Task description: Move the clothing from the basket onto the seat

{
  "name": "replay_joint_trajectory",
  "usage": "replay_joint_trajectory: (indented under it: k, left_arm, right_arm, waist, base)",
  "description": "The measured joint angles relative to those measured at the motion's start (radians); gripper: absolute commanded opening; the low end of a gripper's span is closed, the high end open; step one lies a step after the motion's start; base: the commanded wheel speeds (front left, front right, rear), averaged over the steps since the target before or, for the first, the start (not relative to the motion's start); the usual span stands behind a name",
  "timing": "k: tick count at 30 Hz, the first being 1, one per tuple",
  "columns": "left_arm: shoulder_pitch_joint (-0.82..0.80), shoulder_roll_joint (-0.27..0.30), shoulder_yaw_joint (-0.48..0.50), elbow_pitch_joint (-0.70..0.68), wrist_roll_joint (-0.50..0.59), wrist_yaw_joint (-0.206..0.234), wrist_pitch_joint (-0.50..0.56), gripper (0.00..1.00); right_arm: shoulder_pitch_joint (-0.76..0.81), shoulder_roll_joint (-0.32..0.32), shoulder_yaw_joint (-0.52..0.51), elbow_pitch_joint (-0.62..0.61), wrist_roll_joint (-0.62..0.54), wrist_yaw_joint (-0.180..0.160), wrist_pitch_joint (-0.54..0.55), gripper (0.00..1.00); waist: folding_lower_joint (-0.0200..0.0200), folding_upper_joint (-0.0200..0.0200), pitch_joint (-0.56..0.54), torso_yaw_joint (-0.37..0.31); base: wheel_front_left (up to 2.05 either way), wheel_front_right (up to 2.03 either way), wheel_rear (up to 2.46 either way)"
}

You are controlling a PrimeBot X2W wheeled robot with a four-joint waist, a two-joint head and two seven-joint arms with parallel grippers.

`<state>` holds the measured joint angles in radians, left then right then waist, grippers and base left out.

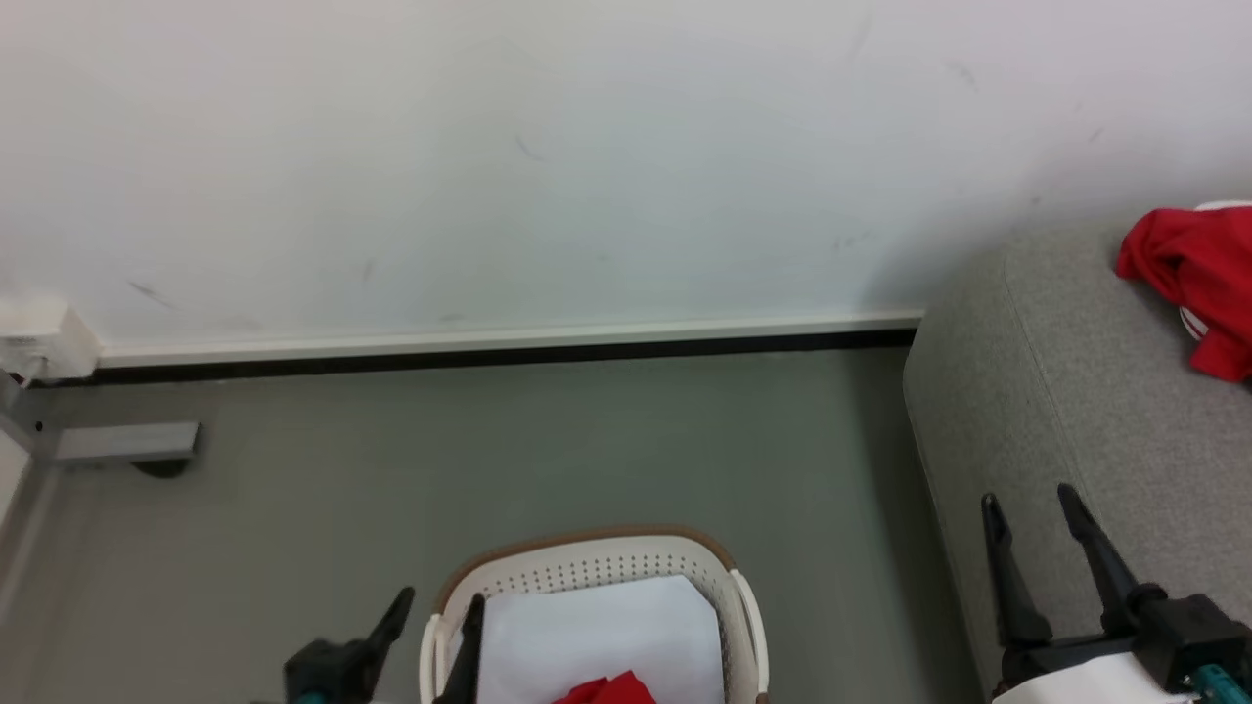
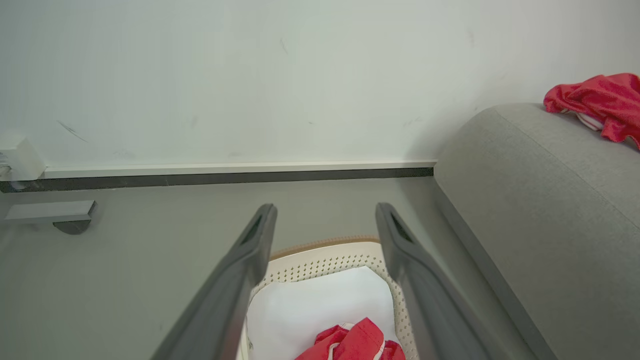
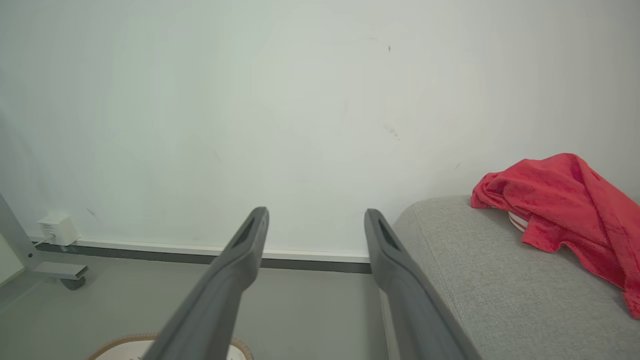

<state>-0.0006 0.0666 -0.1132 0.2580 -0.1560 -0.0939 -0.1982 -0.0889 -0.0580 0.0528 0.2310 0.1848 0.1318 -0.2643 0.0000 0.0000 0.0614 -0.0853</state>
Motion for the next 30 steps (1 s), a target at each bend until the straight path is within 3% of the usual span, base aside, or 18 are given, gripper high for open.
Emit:
replay_joint_trajectory:
  k: [13, 21, 30]
  left_arm:
    - [-0.394, 0.001, -0.201, 0.397, 0.041, -0.030, 0.251, 1.00]
    - [-0.571, -0.007, -0.225, 0.639, 0.033, -0.032, 0.265, 1.00]
    - [-0.709, -0.015, -0.249, 0.817, 0.030, -0.028, 0.218, 1.00]
  right_arm:
    - [-0.158, -0.036, -0.014, -0.107, 0.036, 0.000, 0.000, 1.00]
    - [-0.234, -0.035, -0.008, -0.177, 0.055, 0.000, 0.000, 1.00]
    - [-0.281, -0.035, -0.007, -0.221, 0.062, 0.000, 0.000, 1.00]
  waist:
    - [0.0002, 0.0000, 0.269, -0.078]
    - [0.0003, 0.0000, 0.462, -0.127]
    - [0.0003, 0.0000, 0.633, -0.153]
  base:
    - [0.00, 0.00, 0.00]
    - [0.00, 0.00, 0.00]
    - [0.00, 0.00, 0.00]
